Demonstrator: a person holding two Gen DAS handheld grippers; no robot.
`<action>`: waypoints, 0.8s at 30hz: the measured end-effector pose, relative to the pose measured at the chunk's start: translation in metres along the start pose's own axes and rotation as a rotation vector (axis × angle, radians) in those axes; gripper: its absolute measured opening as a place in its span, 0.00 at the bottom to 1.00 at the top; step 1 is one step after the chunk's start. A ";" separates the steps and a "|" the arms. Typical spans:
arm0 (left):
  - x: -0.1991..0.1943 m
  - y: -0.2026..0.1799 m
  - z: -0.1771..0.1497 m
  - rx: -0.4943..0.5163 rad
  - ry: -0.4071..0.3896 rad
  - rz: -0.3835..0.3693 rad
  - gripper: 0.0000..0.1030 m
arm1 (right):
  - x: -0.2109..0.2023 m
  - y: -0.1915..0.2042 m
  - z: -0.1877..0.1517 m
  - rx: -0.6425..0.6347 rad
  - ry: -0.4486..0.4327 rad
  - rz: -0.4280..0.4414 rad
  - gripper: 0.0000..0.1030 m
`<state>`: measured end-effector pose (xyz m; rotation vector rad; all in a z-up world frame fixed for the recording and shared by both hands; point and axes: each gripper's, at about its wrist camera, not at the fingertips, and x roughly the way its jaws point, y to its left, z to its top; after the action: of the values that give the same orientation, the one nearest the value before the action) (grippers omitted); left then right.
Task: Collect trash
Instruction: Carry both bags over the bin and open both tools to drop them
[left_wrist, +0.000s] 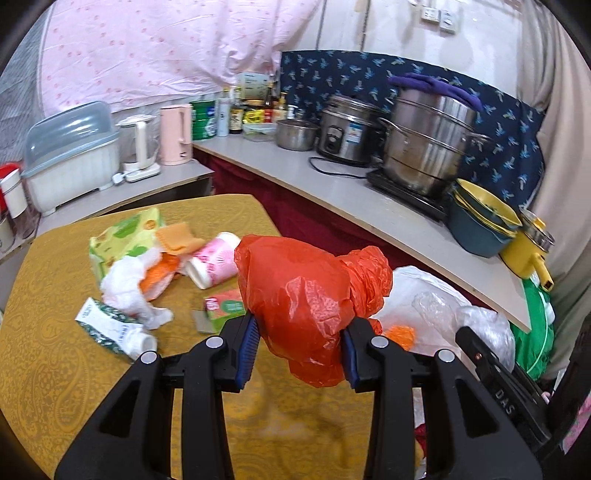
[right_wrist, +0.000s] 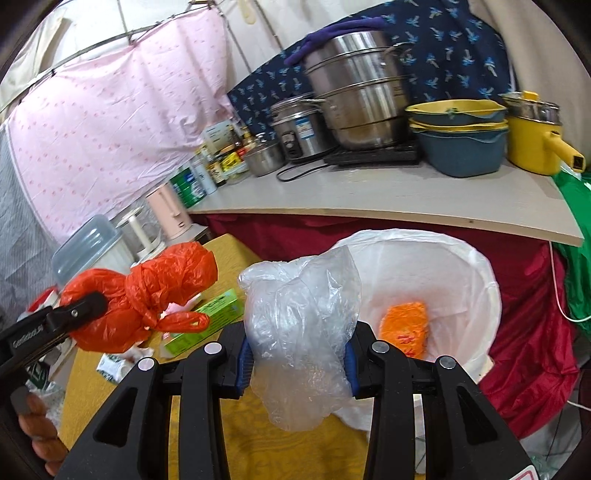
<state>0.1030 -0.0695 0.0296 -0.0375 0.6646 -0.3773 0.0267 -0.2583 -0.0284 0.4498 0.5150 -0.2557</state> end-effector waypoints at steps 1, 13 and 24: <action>0.002 -0.009 -0.001 0.015 0.004 -0.009 0.35 | 0.000 -0.006 0.002 0.008 -0.004 -0.009 0.35; 0.037 -0.081 -0.016 0.124 0.084 -0.090 0.35 | 0.003 -0.065 0.009 0.097 -0.018 -0.081 0.35; 0.074 -0.115 -0.027 0.169 0.160 -0.114 0.35 | 0.006 -0.094 0.010 0.136 -0.023 -0.115 0.35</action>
<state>0.1023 -0.2001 -0.0178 0.1174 0.7885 -0.5496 0.0035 -0.3461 -0.0564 0.5494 0.5031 -0.4082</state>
